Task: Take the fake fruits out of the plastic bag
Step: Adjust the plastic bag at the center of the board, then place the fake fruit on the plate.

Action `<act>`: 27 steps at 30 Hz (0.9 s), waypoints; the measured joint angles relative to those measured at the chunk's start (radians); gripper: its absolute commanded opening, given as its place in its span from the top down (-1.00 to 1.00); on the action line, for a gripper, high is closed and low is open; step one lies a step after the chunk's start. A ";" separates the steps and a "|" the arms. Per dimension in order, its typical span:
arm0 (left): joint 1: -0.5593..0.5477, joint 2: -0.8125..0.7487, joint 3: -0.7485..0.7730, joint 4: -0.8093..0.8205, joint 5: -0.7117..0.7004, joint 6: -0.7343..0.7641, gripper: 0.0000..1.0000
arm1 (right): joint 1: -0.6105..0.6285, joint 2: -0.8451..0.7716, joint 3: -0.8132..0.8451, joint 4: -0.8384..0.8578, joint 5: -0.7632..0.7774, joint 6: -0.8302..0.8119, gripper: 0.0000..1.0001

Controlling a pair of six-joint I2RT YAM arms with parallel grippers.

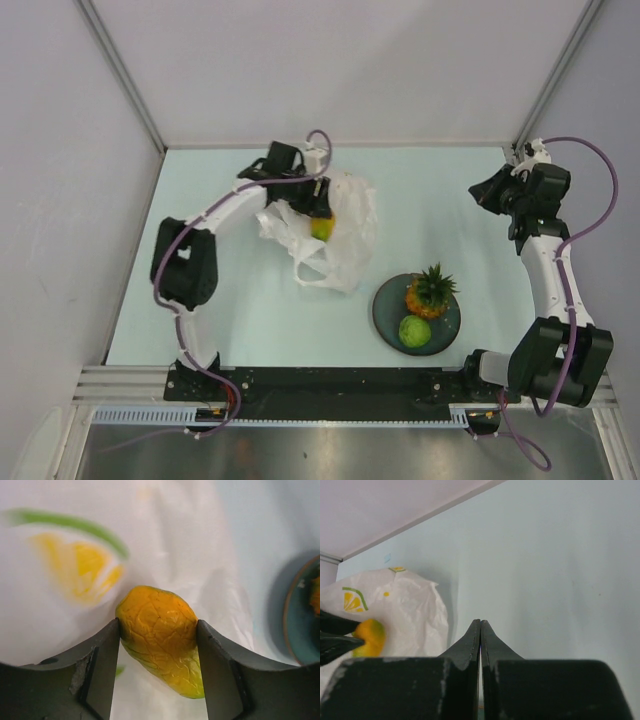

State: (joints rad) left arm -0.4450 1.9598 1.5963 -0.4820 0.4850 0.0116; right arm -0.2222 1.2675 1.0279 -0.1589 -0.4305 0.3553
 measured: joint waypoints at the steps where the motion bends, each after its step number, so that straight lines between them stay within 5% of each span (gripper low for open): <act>1: 0.029 -0.043 -0.038 0.000 -0.014 0.005 1.00 | -0.002 0.000 -0.004 0.000 0.000 0.002 0.95; 5: 0.118 -0.240 -0.142 0.054 -0.051 0.023 0.99 | -0.016 0.000 -0.018 0.000 0.000 0.012 0.95; 10: -0.035 -0.364 -0.156 0.179 0.076 0.034 0.99 | -0.022 0.000 -0.026 0.000 0.000 0.019 0.95; 16: -0.225 -0.322 -0.213 0.257 0.205 0.005 0.95 | -0.033 -0.008 -0.027 -0.004 -0.003 0.027 0.95; 27: -0.299 -0.138 -0.354 0.381 0.257 -0.092 0.64 | -0.055 -0.033 -0.032 -0.010 -0.003 0.030 0.94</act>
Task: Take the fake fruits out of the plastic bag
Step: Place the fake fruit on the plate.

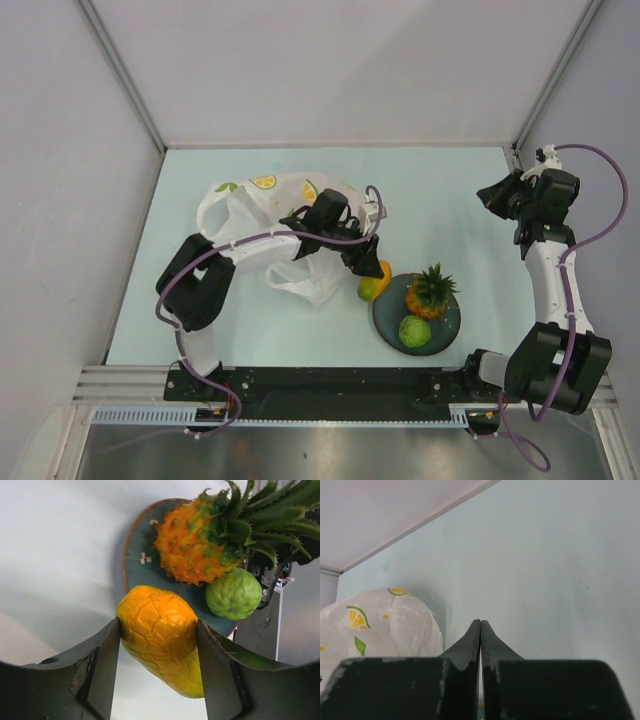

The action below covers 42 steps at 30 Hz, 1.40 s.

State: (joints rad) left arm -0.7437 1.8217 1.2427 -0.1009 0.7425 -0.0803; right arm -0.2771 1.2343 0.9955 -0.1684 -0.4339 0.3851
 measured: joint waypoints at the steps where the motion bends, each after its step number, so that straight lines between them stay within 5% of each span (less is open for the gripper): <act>1: -0.009 0.010 -0.006 0.018 0.006 -0.001 0.66 | 0.000 0.000 0.000 0.000 0.000 0.000 0.94; 22: -0.095 0.109 -0.055 0.302 -0.228 -0.317 0.49 | 0.007 0.016 0.000 -0.073 0.019 -0.053 0.94; 26: -0.103 0.111 -0.055 0.316 -0.243 -0.328 0.20 | 0.010 0.022 0.000 -0.074 0.026 -0.058 0.94; 34: -0.111 0.111 -0.066 0.332 -0.237 -0.327 0.01 | 0.013 0.048 0.000 -0.073 0.027 -0.064 0.93; 42: -0.131 0.095 -0.097 0.320 -0.240 -0.314 -0.42 | 0.022 0.061 0.000 -0.067 0.026 -0.065 0.92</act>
State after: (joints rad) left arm -0.8745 1.9163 1.1461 0.2195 0.5026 -0.3943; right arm -0.2554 1.2957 0.9955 -0.2352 -0.4076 0.3199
